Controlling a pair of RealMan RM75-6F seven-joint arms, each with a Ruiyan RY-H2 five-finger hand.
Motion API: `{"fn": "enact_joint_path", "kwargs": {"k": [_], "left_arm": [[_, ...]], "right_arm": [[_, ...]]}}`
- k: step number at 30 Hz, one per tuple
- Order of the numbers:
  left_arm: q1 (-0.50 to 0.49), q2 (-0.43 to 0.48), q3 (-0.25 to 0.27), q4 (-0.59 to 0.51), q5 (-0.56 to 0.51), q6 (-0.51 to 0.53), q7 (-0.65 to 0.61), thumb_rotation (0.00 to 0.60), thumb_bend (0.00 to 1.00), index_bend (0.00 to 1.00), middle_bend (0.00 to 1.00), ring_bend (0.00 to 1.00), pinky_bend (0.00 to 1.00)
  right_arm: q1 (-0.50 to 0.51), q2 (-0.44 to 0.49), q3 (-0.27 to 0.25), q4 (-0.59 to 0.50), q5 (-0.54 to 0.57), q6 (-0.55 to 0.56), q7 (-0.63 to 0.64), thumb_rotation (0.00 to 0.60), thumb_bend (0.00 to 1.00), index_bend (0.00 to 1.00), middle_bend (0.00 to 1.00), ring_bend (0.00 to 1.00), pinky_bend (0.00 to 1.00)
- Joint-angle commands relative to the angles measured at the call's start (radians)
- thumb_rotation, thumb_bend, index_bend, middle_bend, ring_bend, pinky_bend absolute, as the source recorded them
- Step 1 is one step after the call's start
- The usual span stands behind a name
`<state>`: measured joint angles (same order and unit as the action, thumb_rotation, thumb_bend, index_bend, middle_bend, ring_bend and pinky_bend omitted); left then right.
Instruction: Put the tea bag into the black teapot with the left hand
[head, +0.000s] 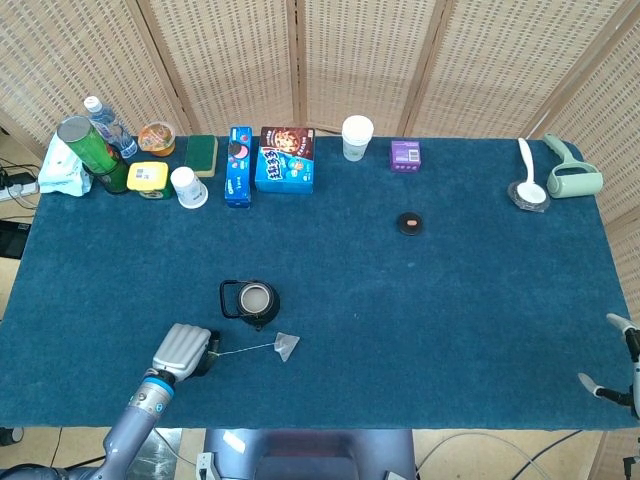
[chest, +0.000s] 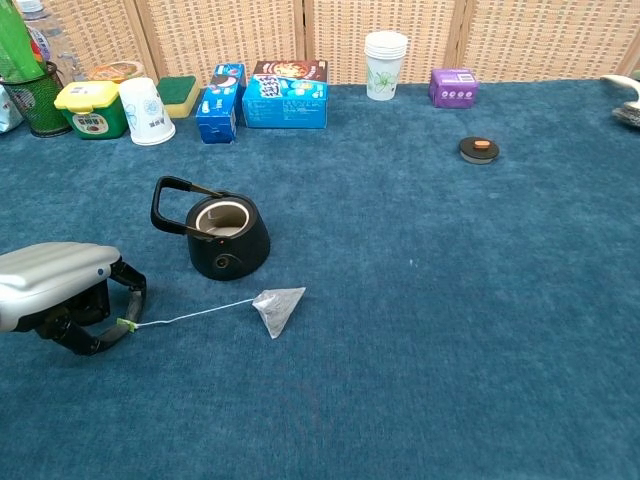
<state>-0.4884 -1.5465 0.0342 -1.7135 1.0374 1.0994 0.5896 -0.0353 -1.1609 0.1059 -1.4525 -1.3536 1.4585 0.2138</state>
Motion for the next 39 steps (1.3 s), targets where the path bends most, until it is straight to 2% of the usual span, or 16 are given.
{"fn": "enact_joint_path", "kwargs": {"k": [1,9,16,22,28,36,39], "left_arm": [[0.000,0.002,0.001,-0.003,-0.004,-0.001,0.003,0.600,0.52,0.63,1.00,1.00,1.00],[0.001,0.026,-0.001,-0.032,0.012,0.007,-0.004,0.600,0.56,0.72,1.00,1.00,1.00],[-0.002,0.112,-0.016,-0.124,0.104,0.046,-0.037,0.600,0.57,0.77,1.00,1.00,1.00],[-0.025,0.177,-0.070,-0.185,0.165,0.036,-0.132,0.600,0.58,0.77,1.00,1.00,1.00],[-0.057,0.207,-0.149,-0.221,0.169,-0.010,-0.295,0.600,0.58,0.77,1.00,1.00,1.00],[-0.096,0.218,-0.209,-0.228,0.160,-0.062,-0.418,0.600,0.58,0.77,1.00,1.00,1.00],[-0.106,0.227,-0.237,-0.255,0.157,-0.087,-0.509,0.600,0.58,0.77,1.00,1.00,1.00]], "right_arm": [[-0.002,0.001,-0.001,-0.001,-0.002,0.003,0.003,0.600,0.09,0.18,0.22,0.31,0.23],[-0.007,0.002,-0.001,-0.003,-0.007,0.011,0.007,0.600,0.09,0.18,0.22,0.31,0.23],[0.001,-0.001,-0.006,0.001,-0.028,0.008,0.013,0.600,0.09,0.18,0.22,0.32,0.23],[0.012,-0.009,-0.003,0.007,-0.036,0.000,0.025,0.600,0.09,0.18,0.22,0.31,0.23],[0.014,-0.021,-0.010,0.029,-0.037,-0.014,0.049,0.600,0.09,0.18,0.22,0.31,0.24],[0.011,-0.035,-0.012,0.059,-0.030,-0.021,0.076,0.600,0.09,0.18,0.22,0.31,0.24],[0.009,-0.040,-0.013,0.069,-0.030,-0.022,0.087,0.600,0.09,0.18,0.22,0.31,0.24]]}}
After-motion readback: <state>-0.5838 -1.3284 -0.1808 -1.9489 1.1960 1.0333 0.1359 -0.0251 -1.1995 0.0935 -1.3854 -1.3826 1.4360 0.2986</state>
